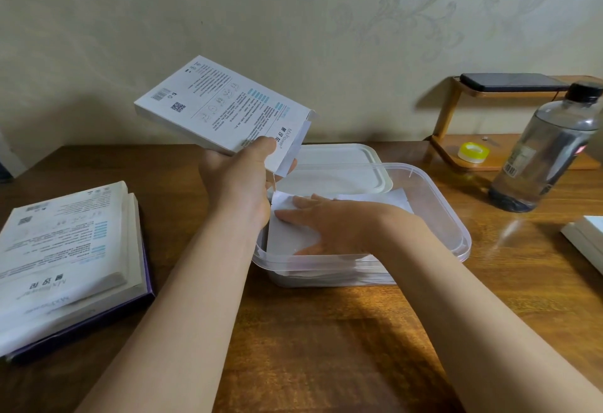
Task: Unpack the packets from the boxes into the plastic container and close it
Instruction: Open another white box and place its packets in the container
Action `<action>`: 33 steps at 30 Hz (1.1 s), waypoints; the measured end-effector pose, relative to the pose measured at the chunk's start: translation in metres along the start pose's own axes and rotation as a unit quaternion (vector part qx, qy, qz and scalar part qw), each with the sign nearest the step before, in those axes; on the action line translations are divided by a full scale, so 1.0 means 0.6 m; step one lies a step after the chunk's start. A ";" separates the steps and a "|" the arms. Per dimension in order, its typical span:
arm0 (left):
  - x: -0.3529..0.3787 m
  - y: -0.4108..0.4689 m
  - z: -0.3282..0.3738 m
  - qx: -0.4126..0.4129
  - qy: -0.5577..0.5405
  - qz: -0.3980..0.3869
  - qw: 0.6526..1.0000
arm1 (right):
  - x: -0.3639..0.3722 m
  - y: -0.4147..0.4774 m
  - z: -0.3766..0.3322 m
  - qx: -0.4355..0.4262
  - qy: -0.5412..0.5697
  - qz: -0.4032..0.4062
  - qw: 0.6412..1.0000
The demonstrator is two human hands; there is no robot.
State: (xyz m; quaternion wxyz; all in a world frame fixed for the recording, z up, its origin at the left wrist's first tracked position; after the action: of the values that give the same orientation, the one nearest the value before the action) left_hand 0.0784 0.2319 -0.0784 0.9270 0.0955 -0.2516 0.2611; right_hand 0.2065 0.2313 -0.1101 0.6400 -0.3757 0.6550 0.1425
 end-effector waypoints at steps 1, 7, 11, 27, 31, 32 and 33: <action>0.000 0.000 0.000 0.001 0.005 0.000 1.000 | 0.001 0.001 0.000 0.001 -0.008 -0.004 1.000; -0.002 -0.001 0.000 0.001 0.019 -0.005 1.000 | -0.004 -0.008 0.002 0.007 0.019 0.016 1.000; -0.002 -0.003 0.004 -0.024 0.024 0.001 0.999 | -0.058 -0.033 0.025 0.065 0.252 0.207 0.943; 0.039 -0.032 0.018 -0.061 0.005 -0.063 0.996 | -0.114 -0.086 0.078 0.100 0.634 0.364 0.675; 0.032 -0.028 0.016 -0.084 -0.010 -0.039 0.996 | -0.120 -0.098 0.086 0.092 0.644 0.381 0.656; 0.031 -0.028 0.016 -0.089 -0.014 -0.034 0.995 | -0.121 -0.099 0.086 0.084 0.642 0.385 0.658; 0.029 -0.027 0.016 -0.094 -0.018 -0.030 0.995 | -0.123 -0.100 0.087 0.075 0.640 0.386 0.661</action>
State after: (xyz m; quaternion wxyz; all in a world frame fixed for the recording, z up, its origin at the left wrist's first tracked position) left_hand 0.0959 0.2229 -0.0621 0.9346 0.0197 -0.2885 0.2070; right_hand 0.2777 0.2481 -0.0301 -0.0227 -0.0390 0.9976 0.0516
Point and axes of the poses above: each hand's wrist, its own y-axis towards the middle knuckle, its own x-axis out of the palm, z = x × y, the point moved 5 cm from there along y, towards the middle knuckle, and after that the axes turned 1 degree about z, right-handed, at the moved point
